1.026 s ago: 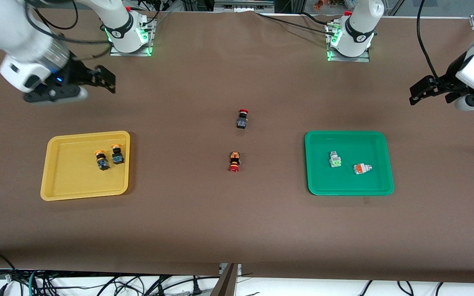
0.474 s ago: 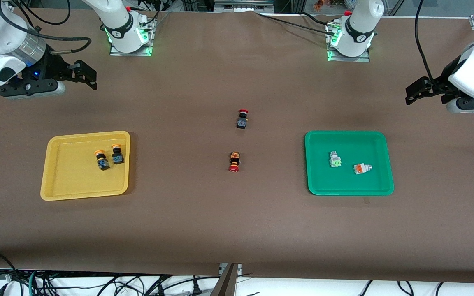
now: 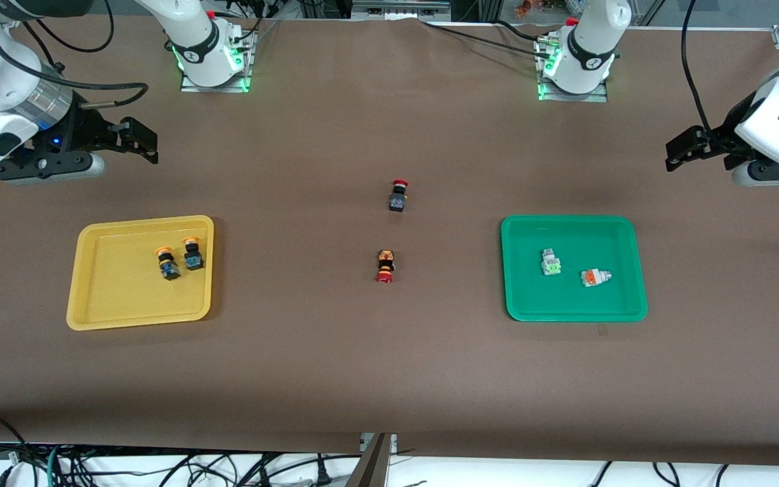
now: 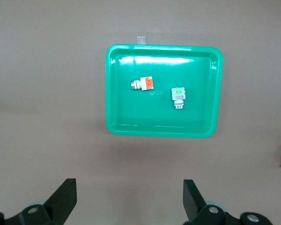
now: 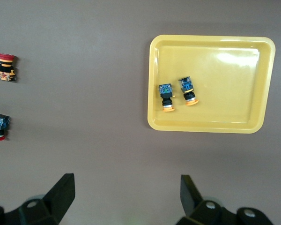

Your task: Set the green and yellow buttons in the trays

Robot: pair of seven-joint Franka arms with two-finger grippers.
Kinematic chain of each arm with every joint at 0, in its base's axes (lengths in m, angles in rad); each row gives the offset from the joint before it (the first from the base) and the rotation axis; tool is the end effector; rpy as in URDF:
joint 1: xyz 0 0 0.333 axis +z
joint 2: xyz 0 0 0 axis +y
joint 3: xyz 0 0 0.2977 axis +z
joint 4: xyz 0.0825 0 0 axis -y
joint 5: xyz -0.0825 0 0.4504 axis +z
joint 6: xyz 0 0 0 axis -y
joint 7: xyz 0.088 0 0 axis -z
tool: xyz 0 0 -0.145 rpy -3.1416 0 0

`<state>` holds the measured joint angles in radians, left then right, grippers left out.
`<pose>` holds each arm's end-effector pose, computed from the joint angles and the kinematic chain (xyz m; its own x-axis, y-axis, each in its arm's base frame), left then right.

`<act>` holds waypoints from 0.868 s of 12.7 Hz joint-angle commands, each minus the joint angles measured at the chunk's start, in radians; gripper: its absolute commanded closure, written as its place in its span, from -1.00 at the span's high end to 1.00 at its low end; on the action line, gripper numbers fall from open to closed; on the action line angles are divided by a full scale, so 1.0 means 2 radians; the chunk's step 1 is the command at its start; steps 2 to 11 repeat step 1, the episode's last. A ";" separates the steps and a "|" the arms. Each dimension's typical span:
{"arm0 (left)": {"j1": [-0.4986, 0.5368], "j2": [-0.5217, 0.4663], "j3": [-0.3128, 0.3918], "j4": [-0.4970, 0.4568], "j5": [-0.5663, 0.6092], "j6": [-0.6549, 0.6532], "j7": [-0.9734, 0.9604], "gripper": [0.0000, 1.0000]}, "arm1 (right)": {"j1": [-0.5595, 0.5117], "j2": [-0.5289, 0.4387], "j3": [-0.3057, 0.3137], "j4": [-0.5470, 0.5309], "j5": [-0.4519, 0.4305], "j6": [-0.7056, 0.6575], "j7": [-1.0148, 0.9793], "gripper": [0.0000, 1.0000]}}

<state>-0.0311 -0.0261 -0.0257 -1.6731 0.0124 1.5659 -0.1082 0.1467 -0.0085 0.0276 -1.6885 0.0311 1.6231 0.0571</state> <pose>0.6052 -0.0327 0.5291 0.9955 0.0517 -0.0791 0.0501 -0.9985 -0.0217 0.6062 0.1112 0.5146 0.9916 0.1150 -0.0586 0.1136 -0.9932 -0.0274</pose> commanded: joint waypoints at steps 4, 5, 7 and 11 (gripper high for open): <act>-0.001 0.004 0.001 0.010 -0.004 -0.009 0.010 1.00 | -0.009 0.000 0.007 0.014 -0.007 -0.021 -0.008 0.99; -0.001 0.004 0.001 0.010 -0.004 -0.009 0.010 1.00 | -0.009 0.000 0.007 0.014 -0.007 -0.021 -0.008 0.99; -0.001 0.004 0.001 0.010 -0.004 -0.009 0.010 1.00 | -0.009 0.000 0.007 0.014 -0.007 -0.021 -0.008 0.99; -0.001 0.004 0.001 0.010 -0.004 -0.009 0.010 1.00 | -0.009 0.000 0.007 0.014 -0.007 -0.021 -0.008 0.99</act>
